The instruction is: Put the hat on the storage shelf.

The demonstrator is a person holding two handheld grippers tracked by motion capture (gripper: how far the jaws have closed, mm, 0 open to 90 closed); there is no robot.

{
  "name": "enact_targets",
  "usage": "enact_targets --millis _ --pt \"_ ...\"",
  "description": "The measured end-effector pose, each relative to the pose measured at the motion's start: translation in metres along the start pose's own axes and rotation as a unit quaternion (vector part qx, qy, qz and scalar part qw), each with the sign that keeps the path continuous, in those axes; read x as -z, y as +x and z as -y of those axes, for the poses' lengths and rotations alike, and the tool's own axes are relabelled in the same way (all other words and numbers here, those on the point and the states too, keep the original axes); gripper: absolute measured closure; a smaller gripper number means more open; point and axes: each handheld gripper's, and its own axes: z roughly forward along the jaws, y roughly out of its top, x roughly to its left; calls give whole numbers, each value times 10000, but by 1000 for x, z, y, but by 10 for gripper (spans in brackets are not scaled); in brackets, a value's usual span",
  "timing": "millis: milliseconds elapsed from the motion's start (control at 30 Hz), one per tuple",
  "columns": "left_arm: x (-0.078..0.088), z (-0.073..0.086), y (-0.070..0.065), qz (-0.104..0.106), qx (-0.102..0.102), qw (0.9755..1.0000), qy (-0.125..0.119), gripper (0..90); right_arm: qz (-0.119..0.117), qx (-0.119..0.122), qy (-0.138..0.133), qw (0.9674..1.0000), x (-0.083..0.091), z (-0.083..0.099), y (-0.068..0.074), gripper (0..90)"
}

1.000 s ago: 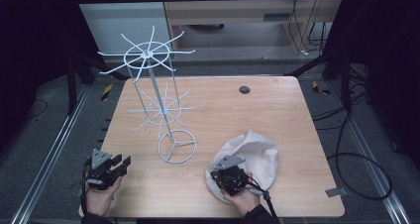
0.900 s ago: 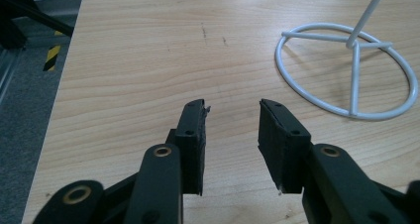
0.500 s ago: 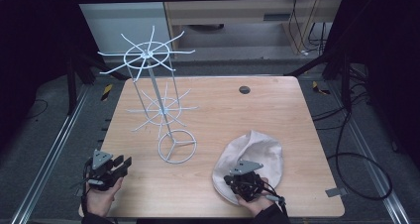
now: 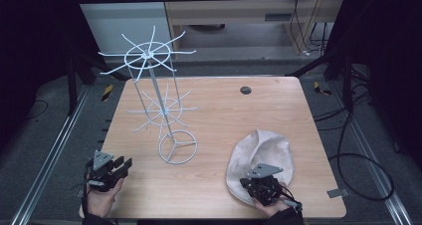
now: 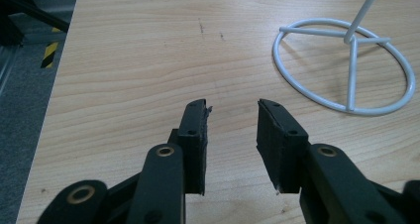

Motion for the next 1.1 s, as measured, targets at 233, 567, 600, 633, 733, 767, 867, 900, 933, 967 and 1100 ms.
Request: enact_targets --millis 233,567,600,633,733,767,867,900,933,967,1100 --pt "0 0 0 -4 -5 10000 30 644 168 -192 43 9997 12 9 -12 900" --pt "1 0 -7 194 -73 9998 51 701 326 -352 53 9988 22 18 -22 900" --pt "1 0 -7 194 -73 9998 51 706 326 -352 53 9988 22 18 -22 900" --pt "1 0 -8 217 -103 9997 69 710 378 -354 67 9986 24 18 -24 900" --pt "1 0 -8 236 -89 9996 90 712 463 -419 79 9980 28 21 -28 900" --pt "1 0 -8 236 -89 9996 90 712 497 -451 85 9977 29 22 -30 900" --pt "1 0 -7 230 -67 9997 99 711 567 -531 78 9969 32 24 -34 900" --pt "1 0 -7 223 -61 9997 102 711 633 -621 92 9960 34 26 -37 900" --pt "0 0 -6 226 -62 9997 105 711 633 -621 92 9960 34 26 -37 900" --pt "0 0 -6 226 -60 9997 104 711 701 -697 111 9950 36 27 -40 900" --pt "0 0 -6 202 -61 9997 104 709 833 -860 95 9928 39 30 -47 900"
